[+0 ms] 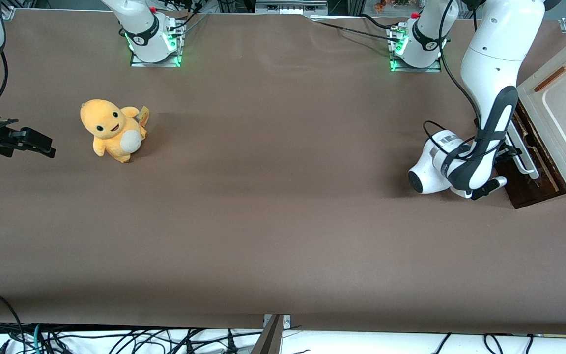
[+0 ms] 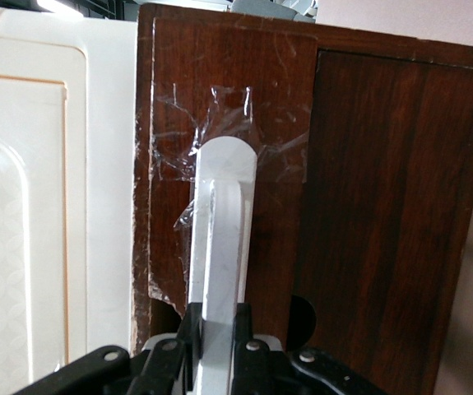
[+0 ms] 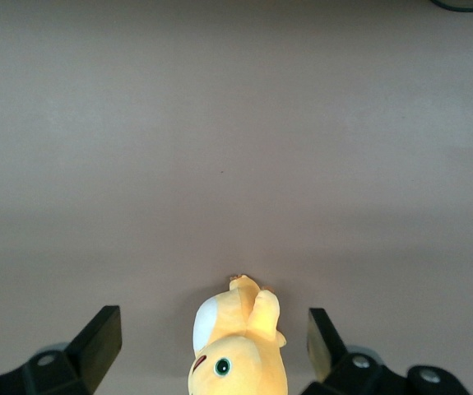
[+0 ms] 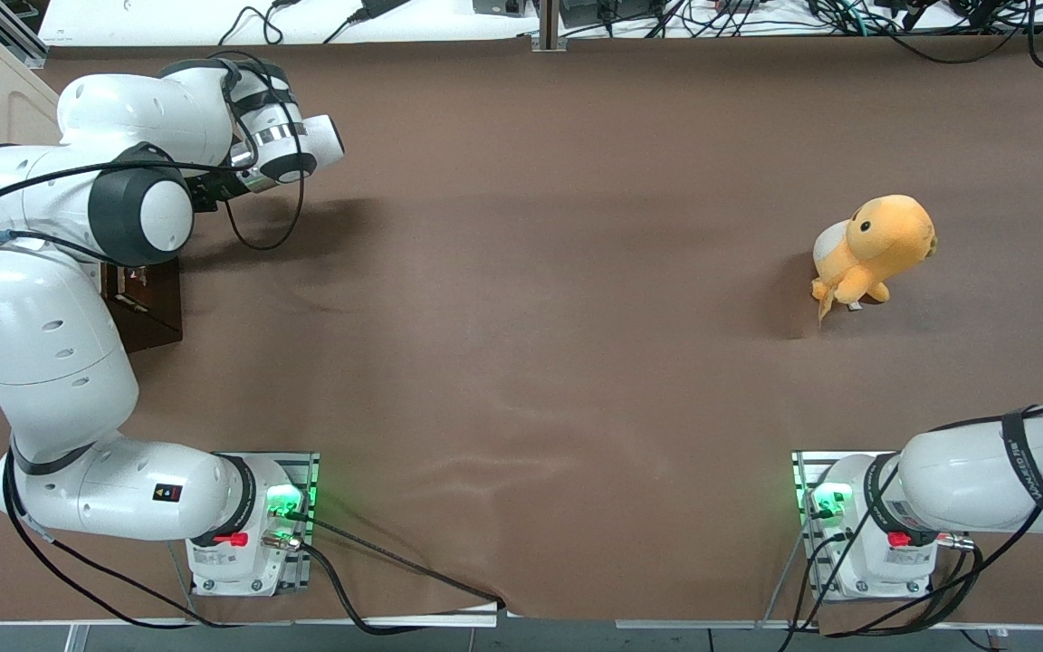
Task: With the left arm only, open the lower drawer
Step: 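Pull the handle with the left gripper, sliding the drawer outward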
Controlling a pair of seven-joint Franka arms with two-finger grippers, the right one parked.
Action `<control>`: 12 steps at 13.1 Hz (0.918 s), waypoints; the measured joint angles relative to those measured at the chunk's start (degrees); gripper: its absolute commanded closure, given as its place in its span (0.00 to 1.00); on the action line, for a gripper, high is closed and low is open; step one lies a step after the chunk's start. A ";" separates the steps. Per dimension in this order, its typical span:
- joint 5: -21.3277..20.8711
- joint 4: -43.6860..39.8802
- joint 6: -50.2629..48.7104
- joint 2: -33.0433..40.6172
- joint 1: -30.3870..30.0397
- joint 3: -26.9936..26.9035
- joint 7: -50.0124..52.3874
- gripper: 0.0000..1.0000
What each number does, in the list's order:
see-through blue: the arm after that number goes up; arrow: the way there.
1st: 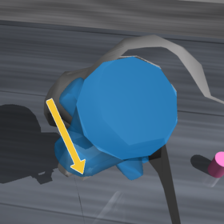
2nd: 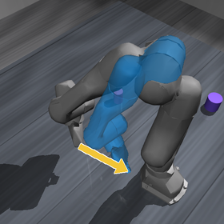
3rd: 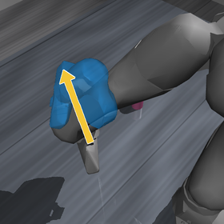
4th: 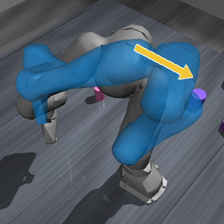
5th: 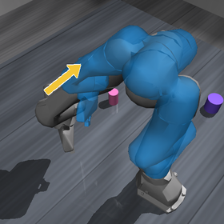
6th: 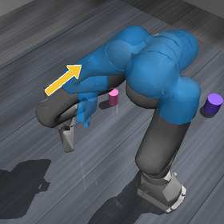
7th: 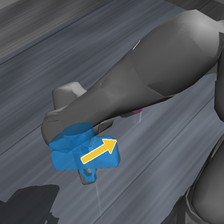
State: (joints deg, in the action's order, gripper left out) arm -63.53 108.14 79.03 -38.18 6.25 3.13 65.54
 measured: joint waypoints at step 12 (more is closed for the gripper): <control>2.28 -1.58 -1.03 0.00 0.30 1.53 -0.39 0.98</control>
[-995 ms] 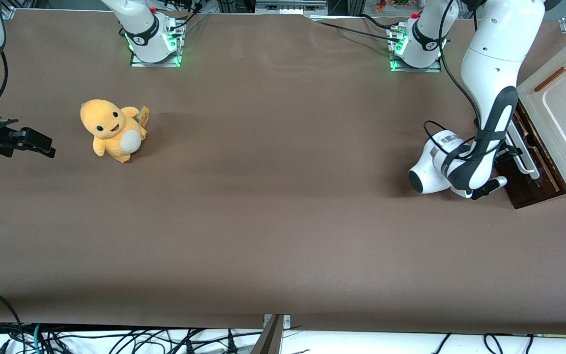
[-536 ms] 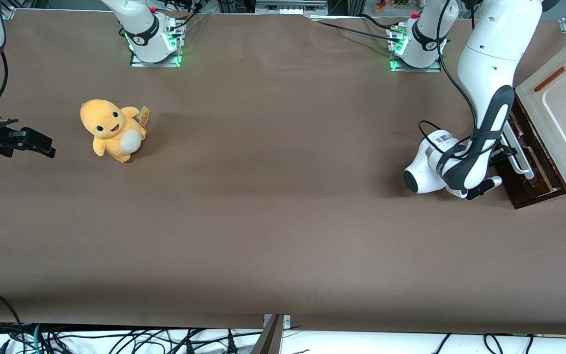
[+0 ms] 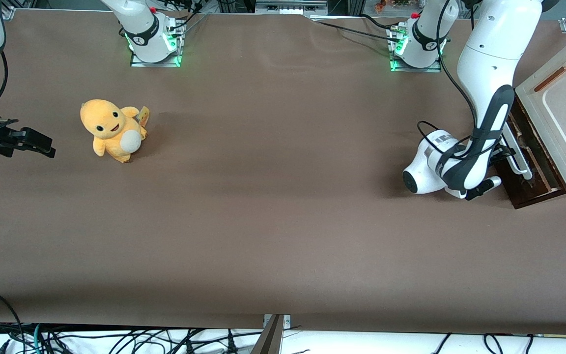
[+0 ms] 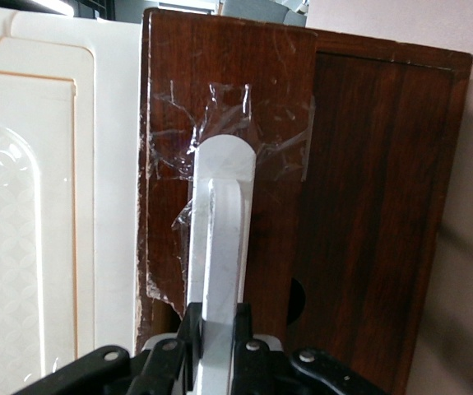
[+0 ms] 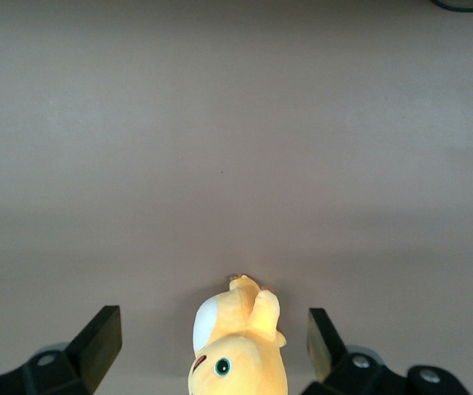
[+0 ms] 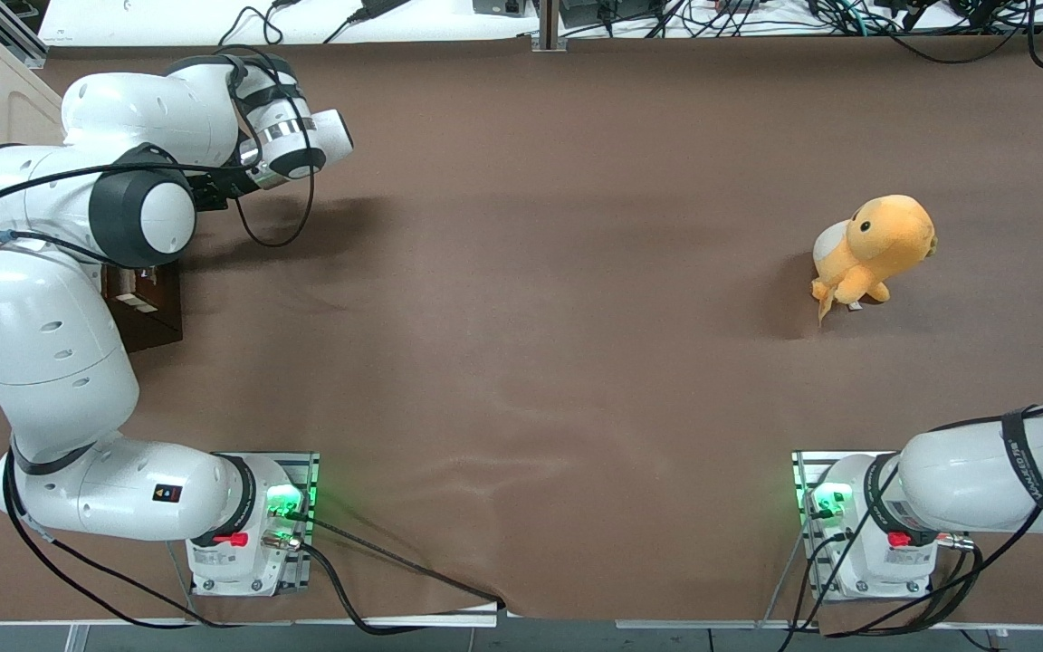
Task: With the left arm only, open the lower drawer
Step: 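Pull the handle with the left gripper, sliding the drawer outward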
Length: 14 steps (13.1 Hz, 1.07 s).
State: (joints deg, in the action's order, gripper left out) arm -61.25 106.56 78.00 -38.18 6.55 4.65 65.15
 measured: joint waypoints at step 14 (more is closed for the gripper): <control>0.63 -0.71 -0.74 -0.01 0.55 1.35 -0.15 0.98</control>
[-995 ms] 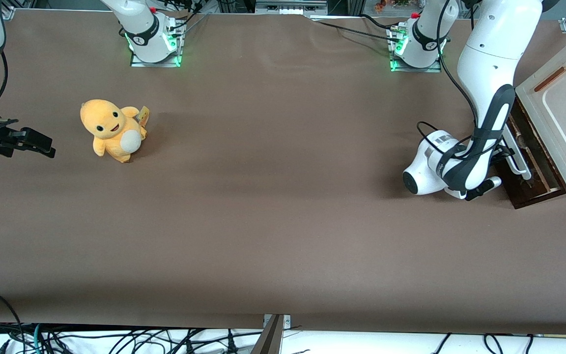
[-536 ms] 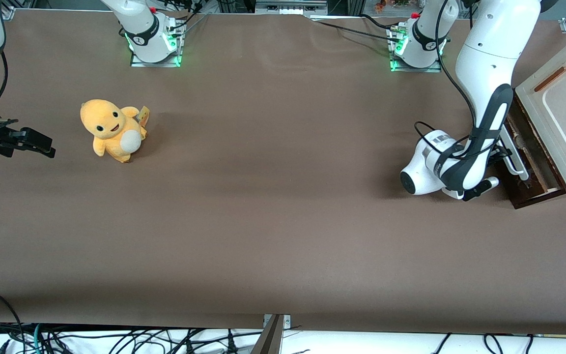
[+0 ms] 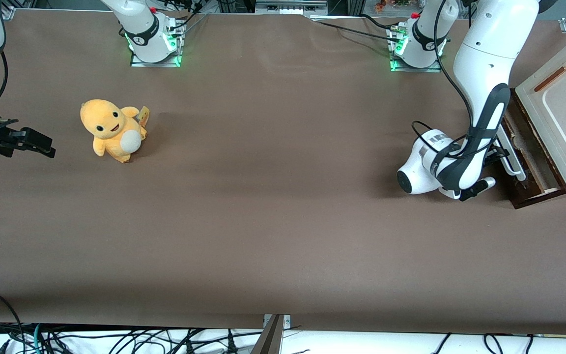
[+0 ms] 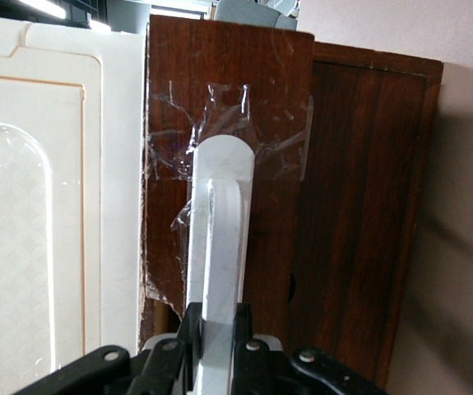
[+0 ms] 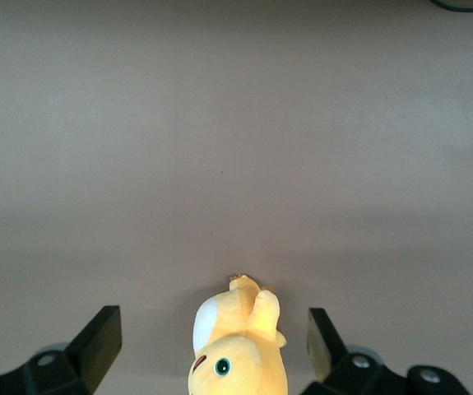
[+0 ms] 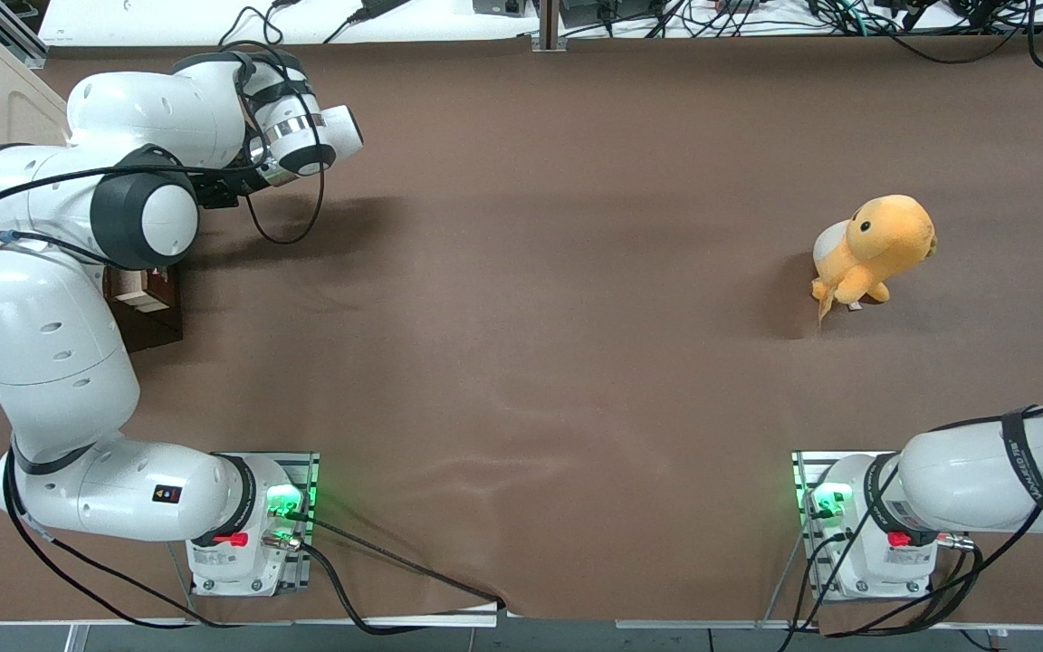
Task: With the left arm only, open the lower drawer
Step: 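Pull the handle with the left gripper, sliding the drawer outward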
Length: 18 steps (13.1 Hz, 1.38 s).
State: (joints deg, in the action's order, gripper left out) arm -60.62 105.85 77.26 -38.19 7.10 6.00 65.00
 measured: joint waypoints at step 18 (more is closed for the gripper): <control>1.72 -1.91 -1.31 -0.03 0.01 1.77 -0.57 0.98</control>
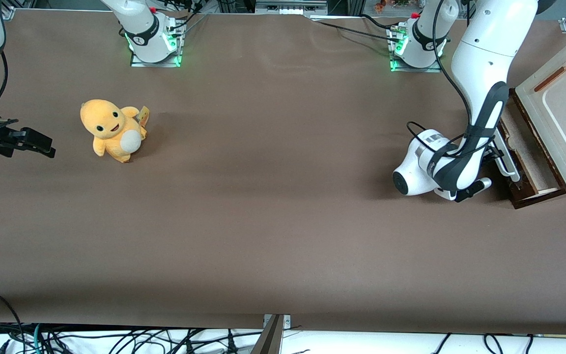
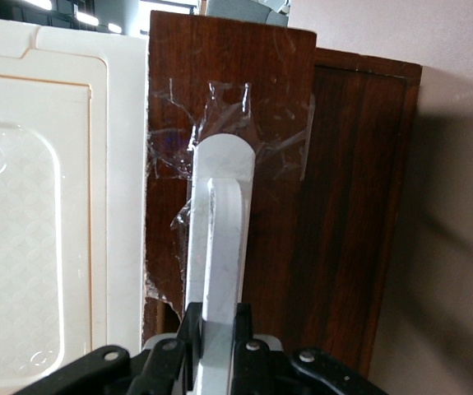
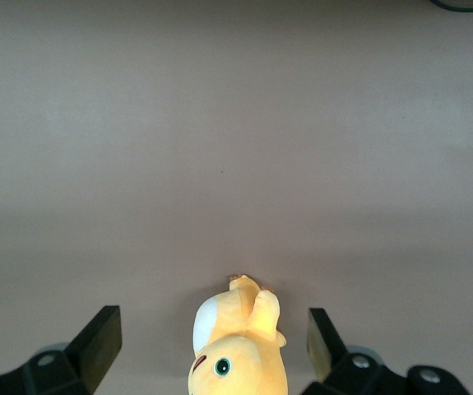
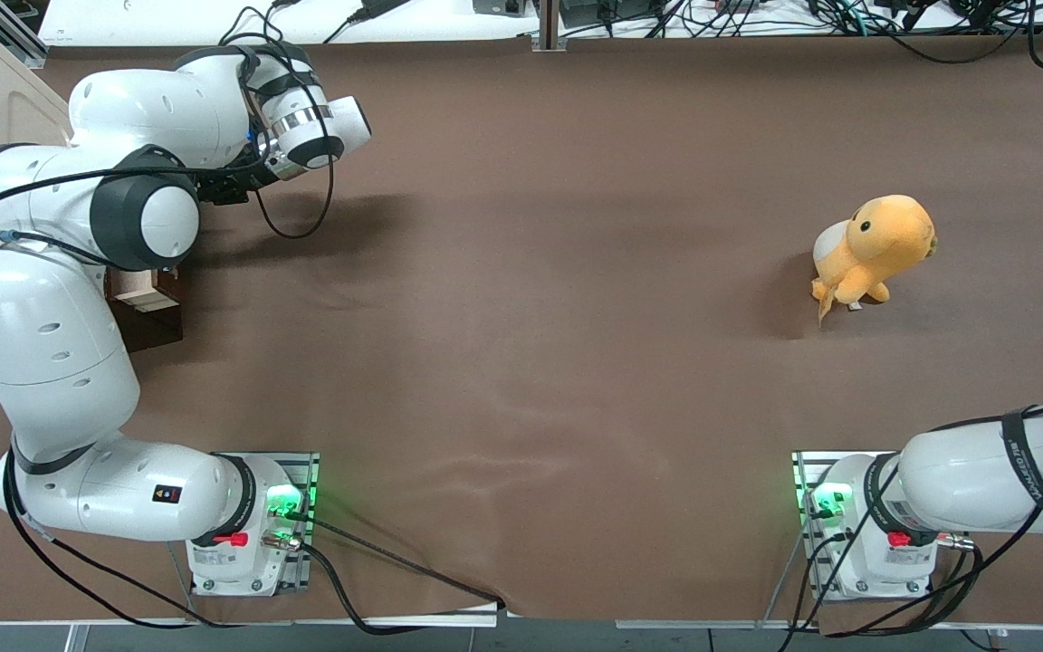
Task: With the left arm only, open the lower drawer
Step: 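Pull the handle with the left gripper, sliding the drawer outward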
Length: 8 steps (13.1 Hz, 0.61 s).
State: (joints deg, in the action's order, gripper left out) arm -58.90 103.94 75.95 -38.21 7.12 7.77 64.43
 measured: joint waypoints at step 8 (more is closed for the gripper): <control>0.79 -1.09 -0.70 -0.16 -0.01 0.82 -0.22 0.98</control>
State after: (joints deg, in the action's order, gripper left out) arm -58.11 102.85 75.25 -38.38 7.11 8.59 64.21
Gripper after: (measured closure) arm 0.806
